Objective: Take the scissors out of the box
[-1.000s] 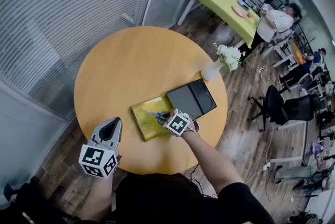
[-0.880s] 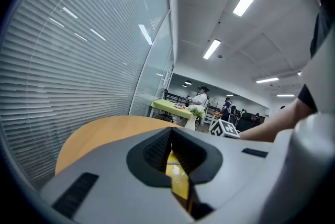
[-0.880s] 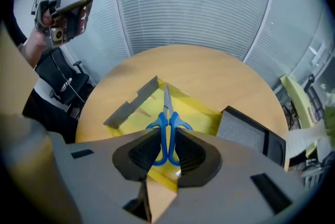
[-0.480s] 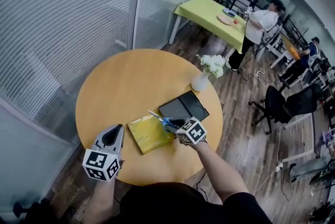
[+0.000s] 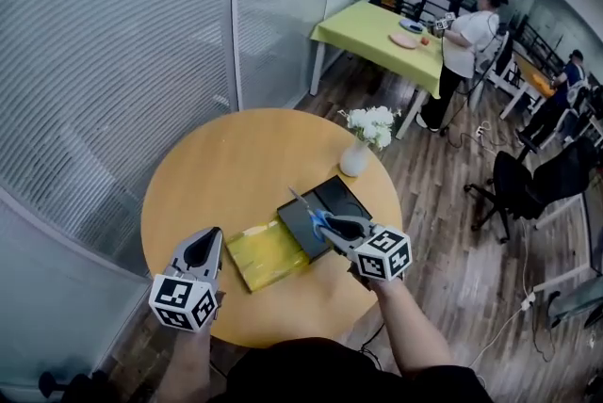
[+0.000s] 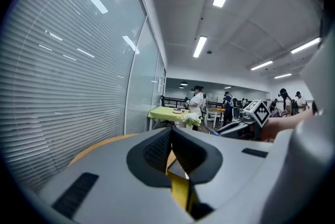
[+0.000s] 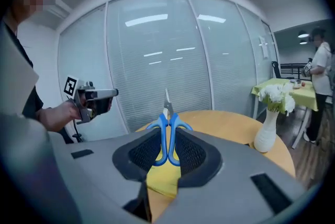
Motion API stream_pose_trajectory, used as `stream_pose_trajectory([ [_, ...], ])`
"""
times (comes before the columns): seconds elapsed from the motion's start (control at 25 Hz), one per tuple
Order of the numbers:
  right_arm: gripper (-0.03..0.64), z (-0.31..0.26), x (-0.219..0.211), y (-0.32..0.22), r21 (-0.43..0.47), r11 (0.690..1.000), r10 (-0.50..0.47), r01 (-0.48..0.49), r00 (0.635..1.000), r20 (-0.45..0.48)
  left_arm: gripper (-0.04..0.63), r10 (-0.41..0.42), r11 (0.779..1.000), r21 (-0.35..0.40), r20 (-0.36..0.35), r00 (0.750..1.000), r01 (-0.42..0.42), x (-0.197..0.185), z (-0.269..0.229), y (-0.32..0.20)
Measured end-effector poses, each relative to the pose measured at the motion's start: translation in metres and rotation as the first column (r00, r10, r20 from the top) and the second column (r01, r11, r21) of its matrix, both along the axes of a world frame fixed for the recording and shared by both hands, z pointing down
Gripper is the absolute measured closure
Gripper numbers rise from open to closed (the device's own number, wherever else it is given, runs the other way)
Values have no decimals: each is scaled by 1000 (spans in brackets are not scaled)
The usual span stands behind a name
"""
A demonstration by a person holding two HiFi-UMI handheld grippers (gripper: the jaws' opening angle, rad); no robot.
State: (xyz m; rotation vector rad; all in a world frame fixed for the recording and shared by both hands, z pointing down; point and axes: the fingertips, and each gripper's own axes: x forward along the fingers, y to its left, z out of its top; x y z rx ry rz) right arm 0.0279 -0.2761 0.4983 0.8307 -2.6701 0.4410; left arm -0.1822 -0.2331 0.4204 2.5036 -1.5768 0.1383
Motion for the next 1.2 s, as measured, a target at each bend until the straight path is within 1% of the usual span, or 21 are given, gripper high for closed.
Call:
stream_pose_trajectory([
  [0.2, 518, -41, 37, 8, 81, 997, 9, -20, 991, 134, 583, -7, 1000, 23, 17, 1000, 7, 23, -12, -3],
  [0.4, 518, -88, 63, 11, 196, 979, 2, -57, 962, 274, 583, -34, 998, 59, 27, 999, 32, 30, -30, -8],
  [0.52, 518, -112, 73, 11, 256, 962, 4, -90, 947, 320, 583, -34, 996, 84, 30, 999, 31, 37, -43, -12],
  [0.64, 518, -129, 78, 11, 290, 950, 3, -116, 931, 364, 583, -31, 994, 104, 39, 999, 26, 47, -50, -15],
  [0.8, 518, -137, 76, 13, 304, 943, -9, -132, 906, 423, 583, -41, 993, 116, 65, 997, 34, 54, -51, -17],
  [0.92, 518, -137, 74, 16, 291, 948, -20, -128, 890, 455, 583, -34, 992, 119, 49, 998, 28, 57, -55, -14],
  [1.08, 518, -136, 71, 18, 284, 951, -25, -124, 884, 467, 583, -38, 992, 121, 39, 999, 33, 52, -56, -12],
  [1.2, 518, -138, 70, 21, 296, 947, -27, -124, 888, 459, 583, -41, 993, 112, 36, 999, 36, 50, -53, -8],
])
